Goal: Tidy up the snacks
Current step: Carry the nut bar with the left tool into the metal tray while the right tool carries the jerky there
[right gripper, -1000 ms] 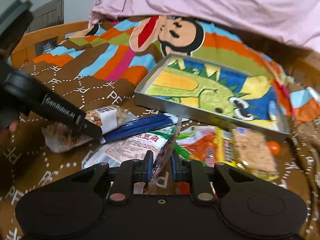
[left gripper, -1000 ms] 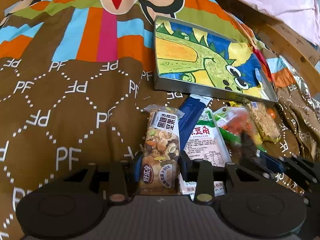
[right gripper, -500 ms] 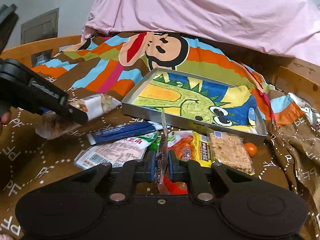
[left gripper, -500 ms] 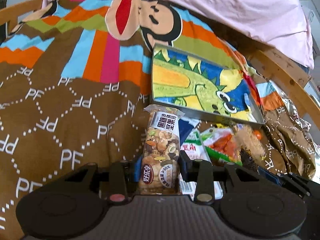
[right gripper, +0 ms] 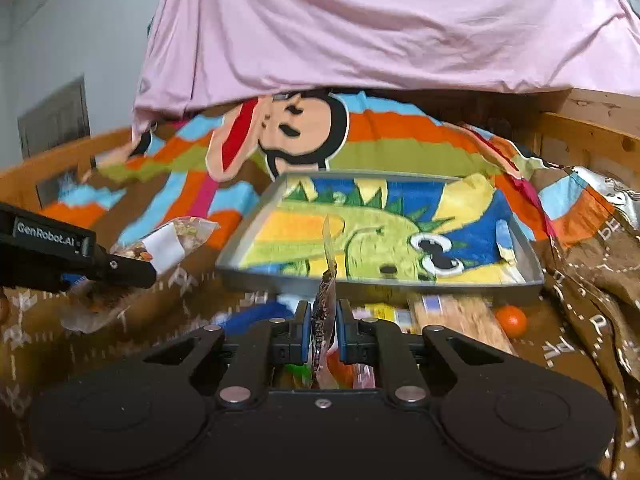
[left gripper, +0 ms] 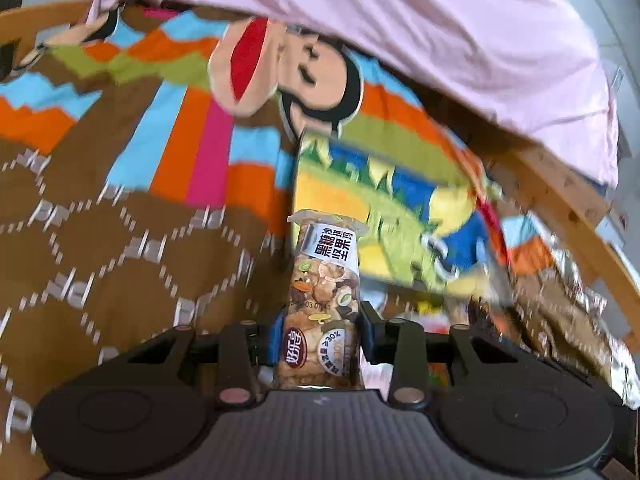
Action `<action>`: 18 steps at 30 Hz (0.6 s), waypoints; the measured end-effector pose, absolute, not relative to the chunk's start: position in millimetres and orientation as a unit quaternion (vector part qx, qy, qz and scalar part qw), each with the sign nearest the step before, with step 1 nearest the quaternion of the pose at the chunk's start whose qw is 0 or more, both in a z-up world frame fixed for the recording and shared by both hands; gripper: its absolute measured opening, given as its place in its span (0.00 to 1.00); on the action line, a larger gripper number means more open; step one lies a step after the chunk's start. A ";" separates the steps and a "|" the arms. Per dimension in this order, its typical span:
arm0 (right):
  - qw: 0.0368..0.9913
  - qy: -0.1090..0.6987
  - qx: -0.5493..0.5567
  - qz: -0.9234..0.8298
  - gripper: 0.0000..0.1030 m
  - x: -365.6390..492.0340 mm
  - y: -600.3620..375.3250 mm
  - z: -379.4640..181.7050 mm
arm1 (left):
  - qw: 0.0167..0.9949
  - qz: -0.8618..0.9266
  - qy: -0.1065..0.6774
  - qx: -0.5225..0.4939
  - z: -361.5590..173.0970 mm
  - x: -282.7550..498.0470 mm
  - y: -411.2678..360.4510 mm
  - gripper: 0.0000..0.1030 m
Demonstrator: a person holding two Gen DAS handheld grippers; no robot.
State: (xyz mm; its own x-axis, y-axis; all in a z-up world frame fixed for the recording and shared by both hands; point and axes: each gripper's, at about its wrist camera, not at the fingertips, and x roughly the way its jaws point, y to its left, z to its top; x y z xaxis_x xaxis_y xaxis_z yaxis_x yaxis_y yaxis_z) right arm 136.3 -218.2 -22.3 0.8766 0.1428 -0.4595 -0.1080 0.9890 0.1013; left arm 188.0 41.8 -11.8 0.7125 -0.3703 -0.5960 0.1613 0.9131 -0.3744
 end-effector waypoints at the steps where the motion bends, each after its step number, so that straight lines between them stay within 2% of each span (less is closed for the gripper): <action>1: 0.969 0.235 0.047 0.065 0.13 141.5 -219.7 -20.1 | 0.917 -0.149 0.337 -0.149 -8.8 194.3 39.2 0.39; 7: 0.974 0.204 0.067 0.073 0.13 181.1 -223.9 -8.8 | 0.936 -0.167 0.281 -0.133 1.3 231.2 21.0 0.39; 18: 0.964 0.204 0.153 0.077 0.13 289.5 -233.0 -17.0 | 0.934 -0.169 0.282 -0.137 -28.7 295.8 3.9 0.39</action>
